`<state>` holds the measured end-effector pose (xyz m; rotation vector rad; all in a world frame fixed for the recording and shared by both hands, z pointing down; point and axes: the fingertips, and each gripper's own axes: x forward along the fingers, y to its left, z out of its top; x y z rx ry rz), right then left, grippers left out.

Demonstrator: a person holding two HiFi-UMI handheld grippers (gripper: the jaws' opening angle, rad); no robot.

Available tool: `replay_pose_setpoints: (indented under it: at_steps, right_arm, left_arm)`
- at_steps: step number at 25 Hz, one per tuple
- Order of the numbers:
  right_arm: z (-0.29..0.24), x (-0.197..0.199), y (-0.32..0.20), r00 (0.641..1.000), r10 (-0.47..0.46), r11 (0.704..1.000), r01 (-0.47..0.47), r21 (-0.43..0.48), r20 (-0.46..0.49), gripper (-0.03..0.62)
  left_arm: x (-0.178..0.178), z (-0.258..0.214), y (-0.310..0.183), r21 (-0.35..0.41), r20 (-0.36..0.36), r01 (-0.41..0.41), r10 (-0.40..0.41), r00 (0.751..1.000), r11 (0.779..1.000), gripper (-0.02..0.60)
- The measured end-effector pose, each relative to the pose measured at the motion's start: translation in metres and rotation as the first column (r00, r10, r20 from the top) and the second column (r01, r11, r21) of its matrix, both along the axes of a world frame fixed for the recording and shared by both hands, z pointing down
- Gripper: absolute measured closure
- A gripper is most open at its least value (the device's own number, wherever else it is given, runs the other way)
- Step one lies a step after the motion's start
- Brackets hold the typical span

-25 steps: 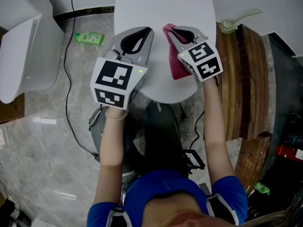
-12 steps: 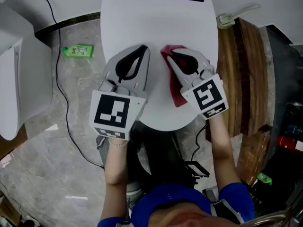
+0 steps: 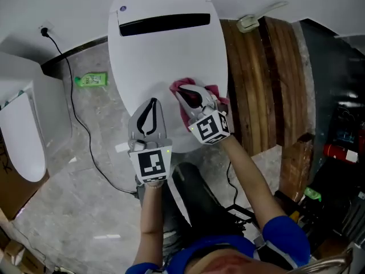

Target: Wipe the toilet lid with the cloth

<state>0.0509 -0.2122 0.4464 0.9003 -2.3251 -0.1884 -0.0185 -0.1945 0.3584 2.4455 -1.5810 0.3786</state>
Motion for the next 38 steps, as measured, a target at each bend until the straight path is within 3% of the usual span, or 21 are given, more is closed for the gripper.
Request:
replay_pose_setpoints:
  at_steps: [3, 7, 11, 16, 21, 23, 30, 38]
  right_arm:
    - [-0.039, -0.001, 0.010, 0.994, 0.021, 1.000, -0.020, -0.011, 0.103, 0.580]
    - [-0.142, -0.001, 0.023, 0.965, 0.091, 0.996, -0.093, -0.003, 0.247, 0.580]
    - [-0.271, -0.003, 0.032, 0.955, 0.029, 0.994, -0.059, 0.093, 0.297, 0.579]
    - [-0.437, -0.008, 0.059, 0.923, -0.017, 0.984, -0.053, 0.170, 0.384, 0.579]
    - [-0.550, -0.012, 0.075, 0.906, -0.009, 0.975, -0.085, 0.205, 0.422, 0.577]
    - [-0.576, -0.011, 0.083, 0.885, 0.024, 0.973, -0.128, 0.193, 0.465, 0.577]
    - [-0.634, -0.015, 0.112, 0.851, -0.004, 0.950, -0.161, 0.267, 0.525, 0.578]
    - [-0.639, -0.031, 0.122, 0.846, 0.026, 0.951, -0.186, 0.247, 0.533, 0.577]
  left_arm:
    - [0.003, -0.051, 0.018, -0.010, -0.030, -0.002, 0.001, 1.000, 1.000, 0.580]
    - [0.002, -0.115, 0.037, -0.050, -0.061, -0.027, 0.024, 0.998, 0.998, 0.580]
    - [-0.002, -0.205, 0.048, -0.024, -0.069, -0.007, 0.005, 0.998, 1.000, 0.580]
    - [-0.007, -0.350, 0.053, 0.081, -0.106, -0.036, 0.044, 0.993, 0.996, 0.580]
    - [-0.016, -0.451, 0.056, 0.159, -0.108, -0.105, 0.123, 0.987, 0.982, 0.580]
    - [-0.014, -0.473, 0.061, 0.170, -0.112, -0.151, 0.171, 0.979, 0.974, 0.580]
    - [-0.003, -0.530, 0.080, 0.278, -0.145, -0.248, 0.295, 0.944, 0.928, 0.580]
    - [-0.026, -0.528, 0.098, 0.256, -0.162, -0.208, 0.254, 0.954, 0.944, 0.580]
